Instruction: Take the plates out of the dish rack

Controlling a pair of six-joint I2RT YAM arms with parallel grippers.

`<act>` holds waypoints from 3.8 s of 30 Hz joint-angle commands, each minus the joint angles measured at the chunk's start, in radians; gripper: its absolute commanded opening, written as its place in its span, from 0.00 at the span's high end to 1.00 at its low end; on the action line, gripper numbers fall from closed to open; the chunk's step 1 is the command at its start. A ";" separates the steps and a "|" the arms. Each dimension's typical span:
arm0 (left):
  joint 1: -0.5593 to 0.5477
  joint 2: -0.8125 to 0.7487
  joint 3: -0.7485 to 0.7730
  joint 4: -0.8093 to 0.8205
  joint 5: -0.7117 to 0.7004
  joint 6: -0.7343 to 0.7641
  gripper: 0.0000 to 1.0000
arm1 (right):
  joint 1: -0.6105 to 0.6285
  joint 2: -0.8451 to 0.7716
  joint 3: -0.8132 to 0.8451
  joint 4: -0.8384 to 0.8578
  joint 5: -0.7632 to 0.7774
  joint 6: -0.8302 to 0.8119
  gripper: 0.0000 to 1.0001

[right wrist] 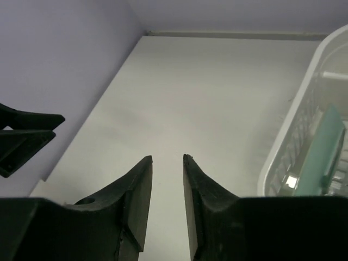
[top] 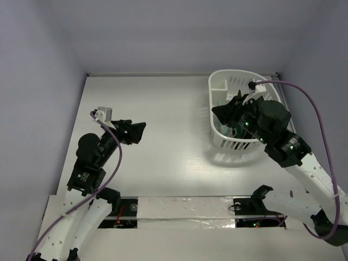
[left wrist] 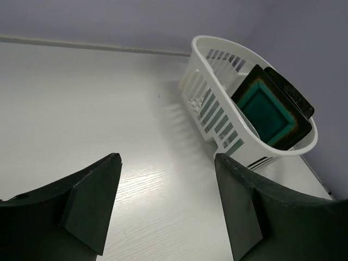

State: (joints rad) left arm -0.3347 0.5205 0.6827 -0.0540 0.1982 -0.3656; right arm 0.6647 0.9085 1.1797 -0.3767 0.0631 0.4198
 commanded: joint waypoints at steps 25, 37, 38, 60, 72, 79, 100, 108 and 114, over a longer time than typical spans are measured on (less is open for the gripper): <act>0.014 -0.027 0.026 0.006 -0.003 0.037 0.97 | -0.033 0.559 0.439 -0.246 0.532 -0.158 1.00; 0.014 -0.036 0.021 0.017 0.012 0.034 0.59 | -0.083 0.693 0.361 -0.297 0.621 -0.144 0.56; 0.014 -0.034 0.021 0.016 0.009 0.034 0.58 | -0.094 0.691 0.348 -0.280 0.620 -0.144 0.55; 0.014 -0.040 0.021 0.011 -0.002 0.033 0.57 | -0.140 0.747 0.156 -0.200 0.590 -0.107 0.63; 0.014 -0.045 0.021 0.011 0.001 0.031 0.57 | -0.149 0.803 0.161 -0.215 0.629 -0.108 0.68; 0.014 -0.054 0.021 0.013 0.003 0.028 0.57 | -0.149 0.765 0.185 -0.225 0.641 -0.127 0.89; 0.014 -0.062 0.020 0.017 0.015 0.024 0.57 | -0.090 0.727 0.319 -0.286 0.771 -0.260 1.00; 0.014 -0.057 0.020 0.016 0.018 0.025 0.57 | -0.068 0.698 0.343 -0.218 0.796 -0.335 1.00; 0.014 -0.054 0.020 0.016 0.018 0.024 0.57 | -0.057 0.722 0.373 -0.240 0.823 -0.336 1.00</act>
State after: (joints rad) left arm -0.3252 0.4725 0.6827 -0.0765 0.2058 -0.3378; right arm 0.5854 1.6798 1.4738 -0.7013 0.8158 0.0929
